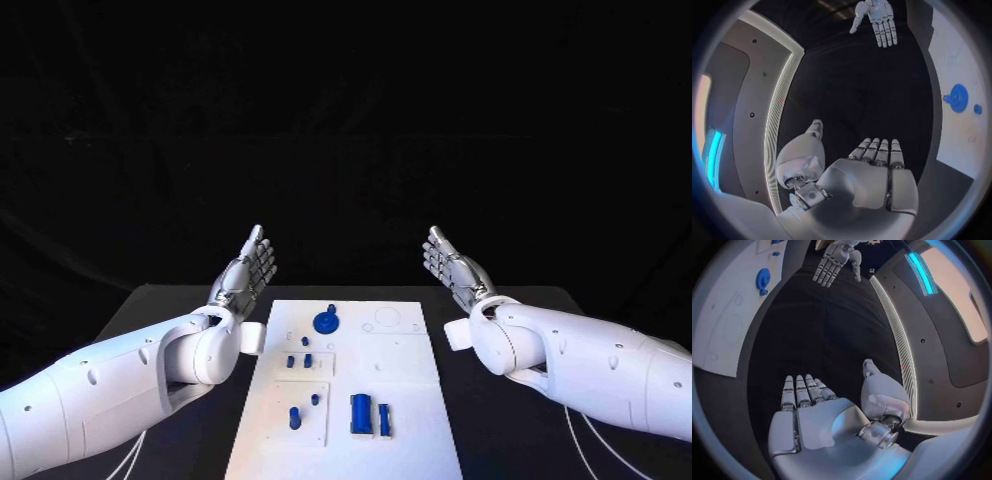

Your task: Assemble the parts on the task board

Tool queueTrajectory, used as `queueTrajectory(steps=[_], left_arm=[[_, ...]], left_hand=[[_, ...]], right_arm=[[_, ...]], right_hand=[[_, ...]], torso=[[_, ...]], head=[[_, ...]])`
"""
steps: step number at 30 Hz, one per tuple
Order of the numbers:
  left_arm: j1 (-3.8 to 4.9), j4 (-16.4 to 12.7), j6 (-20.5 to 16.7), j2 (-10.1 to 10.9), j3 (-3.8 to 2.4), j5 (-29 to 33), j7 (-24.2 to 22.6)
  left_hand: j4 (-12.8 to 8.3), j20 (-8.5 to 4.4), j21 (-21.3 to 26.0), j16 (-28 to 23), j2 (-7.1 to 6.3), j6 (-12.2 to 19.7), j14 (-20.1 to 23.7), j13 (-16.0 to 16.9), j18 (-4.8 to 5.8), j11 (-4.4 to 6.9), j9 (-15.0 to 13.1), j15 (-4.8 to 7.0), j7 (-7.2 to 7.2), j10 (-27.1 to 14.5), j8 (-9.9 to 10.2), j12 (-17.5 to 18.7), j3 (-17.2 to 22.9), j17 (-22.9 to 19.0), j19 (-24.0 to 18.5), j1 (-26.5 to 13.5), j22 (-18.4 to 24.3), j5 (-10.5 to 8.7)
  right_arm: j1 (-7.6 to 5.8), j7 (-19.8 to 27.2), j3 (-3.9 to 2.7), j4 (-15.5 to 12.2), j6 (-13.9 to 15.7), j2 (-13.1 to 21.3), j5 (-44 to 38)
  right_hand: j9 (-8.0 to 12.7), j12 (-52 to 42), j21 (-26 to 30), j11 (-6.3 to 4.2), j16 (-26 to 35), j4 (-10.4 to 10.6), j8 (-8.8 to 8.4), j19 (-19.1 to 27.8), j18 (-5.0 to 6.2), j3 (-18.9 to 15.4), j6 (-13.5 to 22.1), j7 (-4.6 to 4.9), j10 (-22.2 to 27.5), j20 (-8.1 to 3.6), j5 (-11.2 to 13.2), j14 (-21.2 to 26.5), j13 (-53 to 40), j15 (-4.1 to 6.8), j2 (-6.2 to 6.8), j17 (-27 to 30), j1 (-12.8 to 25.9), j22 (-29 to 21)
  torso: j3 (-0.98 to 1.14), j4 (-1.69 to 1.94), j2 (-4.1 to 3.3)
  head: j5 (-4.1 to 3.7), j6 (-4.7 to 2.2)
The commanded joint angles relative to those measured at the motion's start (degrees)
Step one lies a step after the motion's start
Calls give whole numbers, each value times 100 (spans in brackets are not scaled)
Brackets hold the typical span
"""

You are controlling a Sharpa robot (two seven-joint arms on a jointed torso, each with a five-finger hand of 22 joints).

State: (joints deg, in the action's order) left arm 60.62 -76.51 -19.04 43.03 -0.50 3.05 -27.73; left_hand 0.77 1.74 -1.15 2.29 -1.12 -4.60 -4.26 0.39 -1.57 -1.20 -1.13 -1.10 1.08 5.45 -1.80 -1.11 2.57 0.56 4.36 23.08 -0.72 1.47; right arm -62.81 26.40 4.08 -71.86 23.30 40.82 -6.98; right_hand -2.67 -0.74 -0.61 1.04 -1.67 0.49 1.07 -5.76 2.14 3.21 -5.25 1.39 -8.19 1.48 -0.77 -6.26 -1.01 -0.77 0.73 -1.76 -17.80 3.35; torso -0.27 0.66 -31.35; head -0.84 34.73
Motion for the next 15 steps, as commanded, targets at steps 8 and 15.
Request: queueTrajectory(steps=[8,15], left_arm=[[-36,-1055,-2071,129,39,-259,-179],[-46,-1338,-2498,166,50,-304,-206]], left_hand=[[-77,-174,115,-229,112,460,426,-39,157,120,113,110,-108,-545,180,111,-257,-56,-436,-2308,72,-147],[-77,-174,115,-229,112,460,426,-39,157,120,113,110,-108,-545,180,111,-257,-56,-436,-2308,72,-147]], right_arm=[[215,298,-329,-1478,1780,314,597],[264,339,-408,-1809,2081,387,698]], right_hand=[[267,74,61,-104,167,-49,-107,576,-214,-321,525,-139,819,-148,77,626,101,77,-73,176,1780,-335],[267,74,61,-104,167,-49,-107,576,-214,-321,525,-139,819,-148,77,626,101,77,-73,176,1780,-335]], torso=[[27,-66,17],[27,-66,17]], head=[[84,-35],[84,-35]])
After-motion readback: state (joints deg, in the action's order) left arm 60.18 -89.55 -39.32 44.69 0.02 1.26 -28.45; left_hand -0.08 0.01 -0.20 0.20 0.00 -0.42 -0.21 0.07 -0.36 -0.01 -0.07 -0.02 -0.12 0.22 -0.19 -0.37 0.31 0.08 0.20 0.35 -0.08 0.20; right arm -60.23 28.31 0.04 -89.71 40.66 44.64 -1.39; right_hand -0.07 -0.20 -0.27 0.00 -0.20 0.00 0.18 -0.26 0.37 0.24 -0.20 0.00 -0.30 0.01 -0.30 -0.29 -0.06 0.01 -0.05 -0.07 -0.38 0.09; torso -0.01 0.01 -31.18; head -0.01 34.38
